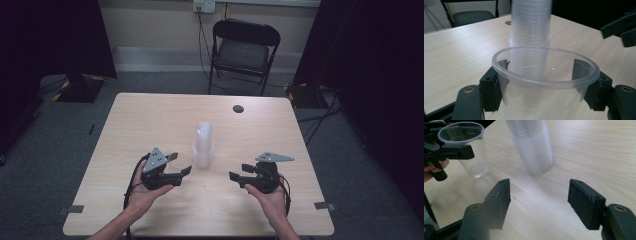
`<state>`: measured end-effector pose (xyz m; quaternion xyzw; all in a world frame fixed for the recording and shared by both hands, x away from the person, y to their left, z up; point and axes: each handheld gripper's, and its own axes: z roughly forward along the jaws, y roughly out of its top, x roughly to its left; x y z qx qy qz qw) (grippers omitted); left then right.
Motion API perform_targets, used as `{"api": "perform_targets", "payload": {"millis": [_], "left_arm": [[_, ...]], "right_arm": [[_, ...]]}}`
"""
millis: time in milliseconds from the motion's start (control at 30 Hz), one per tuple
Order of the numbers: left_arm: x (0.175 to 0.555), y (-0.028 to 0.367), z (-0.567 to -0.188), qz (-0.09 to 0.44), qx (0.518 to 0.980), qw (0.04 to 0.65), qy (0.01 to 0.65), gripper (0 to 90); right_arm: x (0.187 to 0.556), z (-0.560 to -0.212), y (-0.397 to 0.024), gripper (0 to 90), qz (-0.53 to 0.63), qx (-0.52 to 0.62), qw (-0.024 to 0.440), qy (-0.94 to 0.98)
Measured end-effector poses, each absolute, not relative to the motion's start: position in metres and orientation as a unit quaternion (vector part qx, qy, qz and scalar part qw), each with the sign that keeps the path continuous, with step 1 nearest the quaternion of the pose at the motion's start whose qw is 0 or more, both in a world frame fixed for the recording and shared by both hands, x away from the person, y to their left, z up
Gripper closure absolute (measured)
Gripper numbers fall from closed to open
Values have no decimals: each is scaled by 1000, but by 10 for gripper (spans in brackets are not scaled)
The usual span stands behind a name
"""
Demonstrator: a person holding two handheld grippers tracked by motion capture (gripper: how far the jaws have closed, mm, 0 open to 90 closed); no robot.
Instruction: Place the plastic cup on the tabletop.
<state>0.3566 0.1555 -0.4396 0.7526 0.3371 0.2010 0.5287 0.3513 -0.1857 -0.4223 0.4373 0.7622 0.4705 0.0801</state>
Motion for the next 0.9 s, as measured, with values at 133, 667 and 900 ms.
{"api": "perform_targets", "payload": {"millis": [133, 667, 900], "left_arm": [[359, 161, -438, 212, 750, 523, 346, 299], [385, 184, -416, 249, 709, 522, 403, 301], [402, 185, -408, 256, 702, 521, 412, 302]], "right_arm": [[349, -423, -193, 327, 463, 443, 87, 763], [334, -435, -240, 321, 441, 477, 110, 752], [329, -444, -249, 292, 434, 484, 126, 749]]}}
